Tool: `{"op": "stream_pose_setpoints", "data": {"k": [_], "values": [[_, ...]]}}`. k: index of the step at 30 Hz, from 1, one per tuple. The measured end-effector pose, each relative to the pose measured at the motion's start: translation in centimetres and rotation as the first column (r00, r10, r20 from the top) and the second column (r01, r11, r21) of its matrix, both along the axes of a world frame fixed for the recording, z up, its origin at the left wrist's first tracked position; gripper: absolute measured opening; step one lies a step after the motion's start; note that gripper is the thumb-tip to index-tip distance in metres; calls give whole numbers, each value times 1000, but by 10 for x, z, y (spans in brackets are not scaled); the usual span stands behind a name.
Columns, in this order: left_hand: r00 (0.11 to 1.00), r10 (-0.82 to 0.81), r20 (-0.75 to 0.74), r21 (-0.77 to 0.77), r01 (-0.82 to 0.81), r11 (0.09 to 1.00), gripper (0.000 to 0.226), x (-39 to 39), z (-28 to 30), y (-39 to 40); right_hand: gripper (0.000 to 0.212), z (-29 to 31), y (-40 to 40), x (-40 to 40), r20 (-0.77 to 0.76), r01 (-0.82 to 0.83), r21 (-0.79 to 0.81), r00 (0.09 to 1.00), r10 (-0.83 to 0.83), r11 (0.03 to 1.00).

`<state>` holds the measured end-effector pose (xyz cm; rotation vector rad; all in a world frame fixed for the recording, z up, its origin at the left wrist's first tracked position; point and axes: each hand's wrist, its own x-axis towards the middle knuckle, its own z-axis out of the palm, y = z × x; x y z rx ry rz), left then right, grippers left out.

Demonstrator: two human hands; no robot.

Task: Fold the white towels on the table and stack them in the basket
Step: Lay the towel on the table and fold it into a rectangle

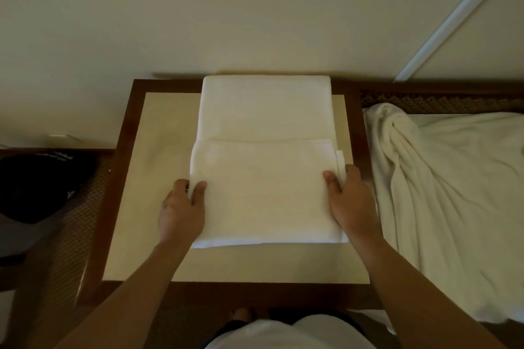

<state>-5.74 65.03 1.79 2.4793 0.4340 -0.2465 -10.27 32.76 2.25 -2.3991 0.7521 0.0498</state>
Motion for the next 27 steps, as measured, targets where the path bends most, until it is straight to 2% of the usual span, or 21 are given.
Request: {"op": "stream_pose_setpoints", "data": {"k": [1, 3, 5, 6, 8, 10, 11, 12, 14, 17, 19, 21, 22, 23, 24, 25, 27], "values": [[1000, 4, 21, 43, -5, 999, 45, -2, 3, 0, 54, 0, 1, 0, 5, 8, -89, 1000, -7, 996], [985, -69, 157, 189, 38, 981, 42, -5, 9, -2, 61, 3, 7, -2, 14, -25, -345, 999, 32, 938], [912, -270, 310, 273, 187, 944, 40, -2, 15, -18, 61, 9, 27, 0, 25, -223, -436, 965, 260, 872], [863, -394, 315, 279, 313, 908, 41, 3, 14, -29, 61, 9, 39, 3, 2, -369, -414, 914, 406, 832], [758, -636, 144, 287, 584, 760, 54, 14, 7, -51, 63, 3, 62, 12, -94, -591, -327, 797, 597, 738], [659, -751, -35, 317, 720, 617, 65, 25, -5, -55, 66, -6, 64, 22, -206, -658, -250, 753, 625, 710], [647, -759, -71, 344, 730, 591, 67, 31, -10, -48, 67, -10, 56, 24, -254, -650, -244, 759, 600, 719], [658, -748, -83, 372, 717, 589, 68, 35, -14, -37, 68, -13, 44, 25, -282, -627, -266, 777, 563, 732], [733, -673, -98, 413, 645, 642, 65, 43, -18, -14, 70, -15, 13, 24, -317, -562, -312, 822, 473, 766], [863, -472, -181, 347, 505, 790, 63, 53, -20, 10, 67, -12, -22, 23, -384, -472, -293, 855, 349, 832], [889, -403, -216, 334, 455, 825, 64, 55, -18, 13, 69, -11, -29, 22, -413, -431, -299, 863, 291, 851], [917, -378, -131, 372, 399, 838, 63, 46, -10, 11, 72, -6, -27, 15, -351, -351, -322, 907, 233, 879], [918, -397, -6, 368, 372, 852, 60, 37, -3, 12, 73, -2, -25, 6, -281, -329, -316, 928, 244, 890], [882, -448, 148, 332, 382, 862, 57, 25, 4, 14, 74, 1, -24, -7, -197, -353, -284, 932, 305, 892], [804, -530, 268, 303, 452, 839, 57, 10, 9, 19, 75, 4, -23, -23, -123, -427, -249, 904, 409, 870], [708, -630, 318, 307, 552, 775, 59, -6, 8, 26, 75, 4, -23, -40, -88, -531, -241, 845, 527, 812], [547, -803, 236, 353, 722, 595, 67, -34, -2, 43, 79, -7, -25, -71, -167, -711, -296, 696, 699, 638]]}}
